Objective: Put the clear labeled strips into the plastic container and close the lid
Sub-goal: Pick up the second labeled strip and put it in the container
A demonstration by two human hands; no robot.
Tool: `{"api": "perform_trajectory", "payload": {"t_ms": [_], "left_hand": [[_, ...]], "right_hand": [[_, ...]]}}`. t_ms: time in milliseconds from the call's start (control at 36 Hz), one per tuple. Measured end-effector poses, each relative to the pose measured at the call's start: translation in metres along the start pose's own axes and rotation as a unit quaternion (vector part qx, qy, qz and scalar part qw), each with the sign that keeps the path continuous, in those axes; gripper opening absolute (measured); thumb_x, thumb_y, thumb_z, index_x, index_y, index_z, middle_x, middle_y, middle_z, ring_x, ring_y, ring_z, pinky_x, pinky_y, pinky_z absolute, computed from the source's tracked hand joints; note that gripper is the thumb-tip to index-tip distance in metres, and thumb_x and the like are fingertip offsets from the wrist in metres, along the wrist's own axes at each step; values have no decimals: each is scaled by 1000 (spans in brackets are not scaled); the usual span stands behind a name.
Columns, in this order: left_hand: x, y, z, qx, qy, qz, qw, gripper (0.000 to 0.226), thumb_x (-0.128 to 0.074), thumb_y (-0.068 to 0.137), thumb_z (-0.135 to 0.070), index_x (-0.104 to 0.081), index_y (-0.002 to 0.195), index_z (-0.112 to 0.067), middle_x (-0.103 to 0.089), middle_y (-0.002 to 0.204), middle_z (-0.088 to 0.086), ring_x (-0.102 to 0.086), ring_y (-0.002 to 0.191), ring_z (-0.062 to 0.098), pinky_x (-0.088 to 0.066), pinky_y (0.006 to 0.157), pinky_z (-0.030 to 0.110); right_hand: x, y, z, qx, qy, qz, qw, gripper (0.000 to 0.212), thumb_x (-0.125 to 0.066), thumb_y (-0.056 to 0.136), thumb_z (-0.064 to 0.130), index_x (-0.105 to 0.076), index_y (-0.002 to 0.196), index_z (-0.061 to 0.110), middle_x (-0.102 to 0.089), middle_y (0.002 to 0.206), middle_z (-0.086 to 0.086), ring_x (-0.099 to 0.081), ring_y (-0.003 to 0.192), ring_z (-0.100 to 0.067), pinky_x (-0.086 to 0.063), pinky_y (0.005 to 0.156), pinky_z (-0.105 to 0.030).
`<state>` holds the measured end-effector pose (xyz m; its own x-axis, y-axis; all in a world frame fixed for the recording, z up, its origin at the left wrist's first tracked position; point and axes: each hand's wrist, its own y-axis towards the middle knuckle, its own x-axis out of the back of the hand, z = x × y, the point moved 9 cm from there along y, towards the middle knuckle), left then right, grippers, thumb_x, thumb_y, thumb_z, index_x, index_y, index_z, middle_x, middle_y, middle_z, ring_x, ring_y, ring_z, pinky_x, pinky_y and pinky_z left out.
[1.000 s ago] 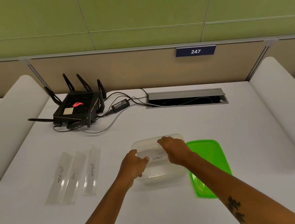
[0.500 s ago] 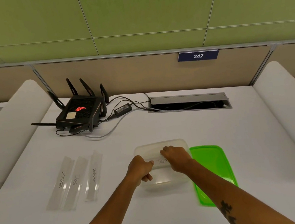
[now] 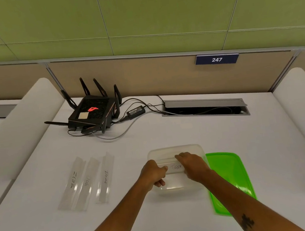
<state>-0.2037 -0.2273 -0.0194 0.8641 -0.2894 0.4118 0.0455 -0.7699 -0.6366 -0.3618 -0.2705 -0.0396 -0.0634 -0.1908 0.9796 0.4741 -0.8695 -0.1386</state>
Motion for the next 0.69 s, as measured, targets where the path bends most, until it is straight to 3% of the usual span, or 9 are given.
{"api": "perform_trajectory", "payload": {"t_ms": [111, 194, 361, 472, 639, 694], "left_hand": [[8, -3, -2, -21, -17, -11, 1000, 56, -62, 99, -29, -42, 146, -4, -74, 101, 13, -72, 65, 22, -55, 55, 28], [18, -3, -2, -41, -28, -29, 998, 66, -62, 99, -29, -34, 156, -13, -75, 110, 12, -74, 62, 18, -54, 52, 25], [52, -7, 0, -103, -27, -89, 990, 41, -64, 98, -30, -59, 137, -20, -77, 95, 2, -76, 67, 16, -58, 58, 24], [80, -9, 7, -140, -43, -131, 980, 30, -65, 98, -29, -67, 126, -19, -77, 95, 1, -76, 68, 16, -61, 67, 27], [130, -15, 33, -161, -68, -202, 964, 23, -63, 99, -22, -72, 120, -16, -78, 95, 1, -76, 75, 17, -58, 62, 16], [149, -13, 49, -160, -63, -226, 959, 20, -63, 99, -20, -74, 115, -18, -79, 97, 1, -76, 80, 17, -62, 71, 23]], "right_hand": [[8, -2, 3, -15, 29, -5, 999, 69, -79, 73, 8, -55, 137, 11, -62, 130, -8, -59, 117, -31, -55, 83, -42], [18, -3, 9, -27, 38, -16, 999, 67, -83, 73, 18, -57, 135, 13, -62, 132, -6, -59, 118, -31, -56, 84, -42], [53, 1, 28, -51, 40, -94, 993, 55, -77, 79, 51, -70, 120, 15, -70, 118, -2, -64, 109, -26, -56, 82, -40], [80, 4, 50, -51, 46, -158, 985, 48, -76, 81, 49, -73, 114, 14, -72, 113, -1, -65, 104, -25, -56, 79, -40], [101, 12, 101, -21, 68, -226, 971, 40, -79, 84, 36, -73, 115, 11, -73, 116, -6, -64, 110, -26, -53, 88, -41], [100, 15, 120, 0, 85, -241, 967, 38, -78, 85, 32, -72, 116, 10, -72, 116, -7, -62, 111, -26, -54, 89, -40]]}}
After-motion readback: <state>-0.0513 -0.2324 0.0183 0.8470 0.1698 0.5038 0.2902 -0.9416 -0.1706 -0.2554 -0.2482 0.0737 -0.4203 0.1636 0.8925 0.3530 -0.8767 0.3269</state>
